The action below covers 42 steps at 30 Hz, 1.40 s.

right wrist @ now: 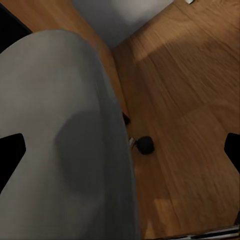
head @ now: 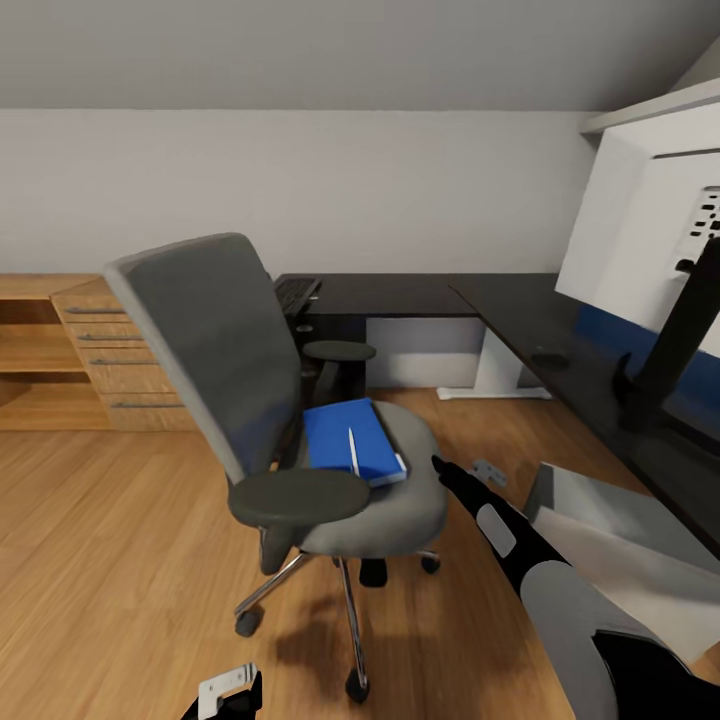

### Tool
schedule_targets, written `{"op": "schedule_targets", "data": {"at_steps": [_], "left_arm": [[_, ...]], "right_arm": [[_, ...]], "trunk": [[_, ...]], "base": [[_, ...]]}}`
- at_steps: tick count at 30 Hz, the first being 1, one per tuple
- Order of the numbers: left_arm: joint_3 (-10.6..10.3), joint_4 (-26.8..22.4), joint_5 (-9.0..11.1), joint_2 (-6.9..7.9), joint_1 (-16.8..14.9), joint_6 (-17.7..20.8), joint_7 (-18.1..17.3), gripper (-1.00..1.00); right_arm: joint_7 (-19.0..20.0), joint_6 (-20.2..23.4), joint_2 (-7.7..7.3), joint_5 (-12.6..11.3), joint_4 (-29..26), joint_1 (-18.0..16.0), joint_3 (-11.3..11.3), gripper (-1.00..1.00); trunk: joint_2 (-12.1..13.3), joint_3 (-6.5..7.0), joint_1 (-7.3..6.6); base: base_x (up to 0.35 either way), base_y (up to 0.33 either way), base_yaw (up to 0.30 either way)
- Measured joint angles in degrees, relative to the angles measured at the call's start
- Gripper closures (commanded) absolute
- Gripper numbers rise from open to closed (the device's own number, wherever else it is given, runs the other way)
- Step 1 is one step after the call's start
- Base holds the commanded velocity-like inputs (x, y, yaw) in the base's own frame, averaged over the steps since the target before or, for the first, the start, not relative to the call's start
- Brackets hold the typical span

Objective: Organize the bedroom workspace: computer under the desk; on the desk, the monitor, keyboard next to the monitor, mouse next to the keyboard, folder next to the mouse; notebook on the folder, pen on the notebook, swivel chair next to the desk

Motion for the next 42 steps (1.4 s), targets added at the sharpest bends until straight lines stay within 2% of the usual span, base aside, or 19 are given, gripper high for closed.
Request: {"op": "schedule_targets", "data": {"at_steps": [17, 29, 42], "left_arm": [[0.00, 0.00, 0.03, 0.01, 0.00, -0.03, -0.02, -1.00], [0.00, 0.00, 0.01, 0.01, 0.00, -0.02, -0.01, -1.00], [0.00, -0.01, 0.02, 0.01, 0.01, 0.02, -0.02, -1.00]], "right_arm": [[-0.15, 0.06, 0.02, -0.12, 0.45, 0.00, -0.05, -1.00], [-0.29, 0.29, -0.02, -3.30, 0.80, 0.00, -0.07, -1.00], [-0.16, 0.09, 0.56, -3.85, 0.85, -0.02, 0.12, -1.00]], "trunk": [[0.00, 0.00, 0.01], [0.00, 0.00, 0.01], [0.00, -0.02, 0.01]], "base": [[0.086, 0.000, 0.000], [0.002, 0.000, 0.000], [0.000, 0.000, 0.027]]}}
